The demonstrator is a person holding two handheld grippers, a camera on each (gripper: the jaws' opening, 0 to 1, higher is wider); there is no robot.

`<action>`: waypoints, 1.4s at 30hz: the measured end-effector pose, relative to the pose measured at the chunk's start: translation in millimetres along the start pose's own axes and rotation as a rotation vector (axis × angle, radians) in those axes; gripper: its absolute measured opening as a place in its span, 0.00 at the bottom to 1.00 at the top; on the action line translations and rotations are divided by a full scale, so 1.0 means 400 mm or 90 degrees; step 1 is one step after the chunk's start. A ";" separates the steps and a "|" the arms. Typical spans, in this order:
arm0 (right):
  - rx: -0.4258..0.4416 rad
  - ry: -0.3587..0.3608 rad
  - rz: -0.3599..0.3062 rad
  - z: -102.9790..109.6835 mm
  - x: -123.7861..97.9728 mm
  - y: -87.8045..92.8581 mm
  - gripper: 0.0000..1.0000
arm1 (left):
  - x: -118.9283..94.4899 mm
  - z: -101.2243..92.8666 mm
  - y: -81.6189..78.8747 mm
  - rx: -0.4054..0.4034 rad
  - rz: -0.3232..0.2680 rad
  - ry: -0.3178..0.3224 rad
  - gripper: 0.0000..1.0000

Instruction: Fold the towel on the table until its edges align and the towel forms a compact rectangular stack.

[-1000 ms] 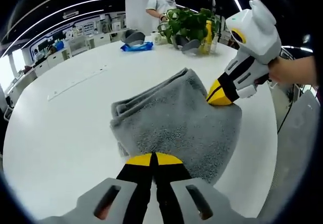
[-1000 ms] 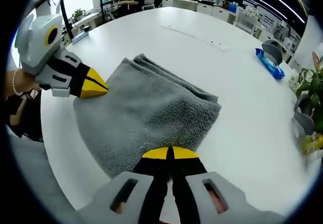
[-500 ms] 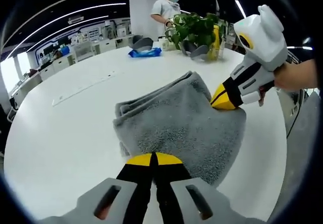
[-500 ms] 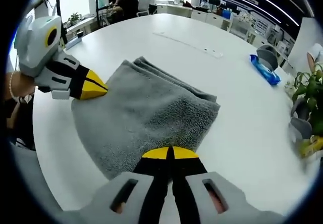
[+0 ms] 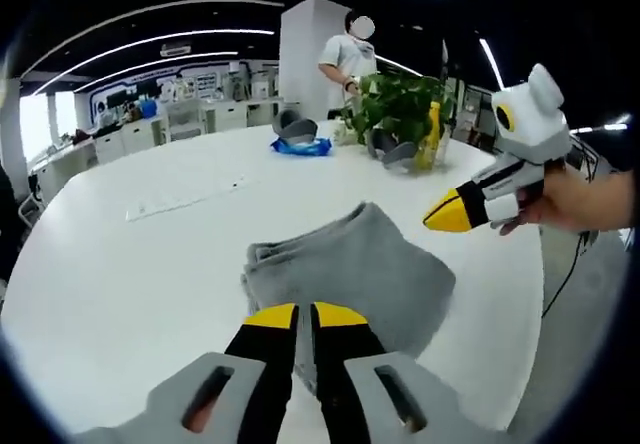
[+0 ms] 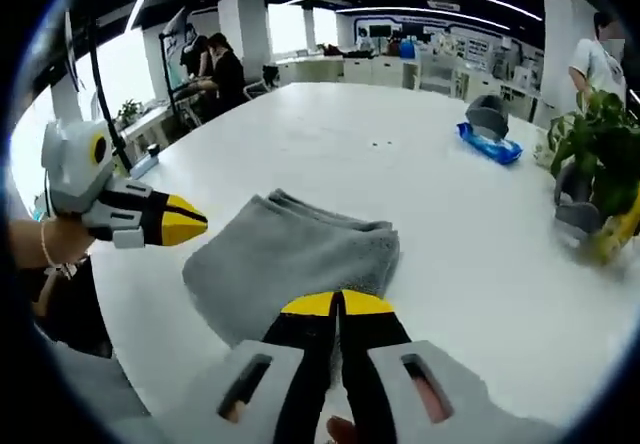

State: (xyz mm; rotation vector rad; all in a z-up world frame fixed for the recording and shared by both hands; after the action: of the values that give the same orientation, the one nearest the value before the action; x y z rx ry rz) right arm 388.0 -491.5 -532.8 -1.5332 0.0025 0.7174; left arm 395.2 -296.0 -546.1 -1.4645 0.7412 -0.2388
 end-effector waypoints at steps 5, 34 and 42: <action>0.017 0.011 -0.051 0.002 -0.097 -0.040 0.06 | -0.085 -0.020 -0.059 -0.009 -0.060 -0.005 0.14; 0.005 -0.028 -0.223 0.004 -0.391 -0.050 0.87 | -0.372 -0.167 -0.084 -0.030 -0.184 -0.125 0.94; -0.017 -0.038 -0.208 0.010 -0.359 0.004 0.99 | -0.359 -0.182 -0.036 -0.030 -0.152 -0.130 1.00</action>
State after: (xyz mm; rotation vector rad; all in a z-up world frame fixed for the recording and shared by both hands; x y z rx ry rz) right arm 270.8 -548.4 -471.9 -1.4912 -0.2966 0.5020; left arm 247.8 -274.5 -483.8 -1.5962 0.4093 -0.2508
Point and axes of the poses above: the point that each gripper's makers call its tool centre point, and the gripper's own axes: x roughly forward along the fingers, z roughly to its left, y roughly out of its underside, the point moved 4 cm from there along -x, roughly backward along the fingers, and after that the axes turned 11 degrees about -z, right-handed, at the moved point
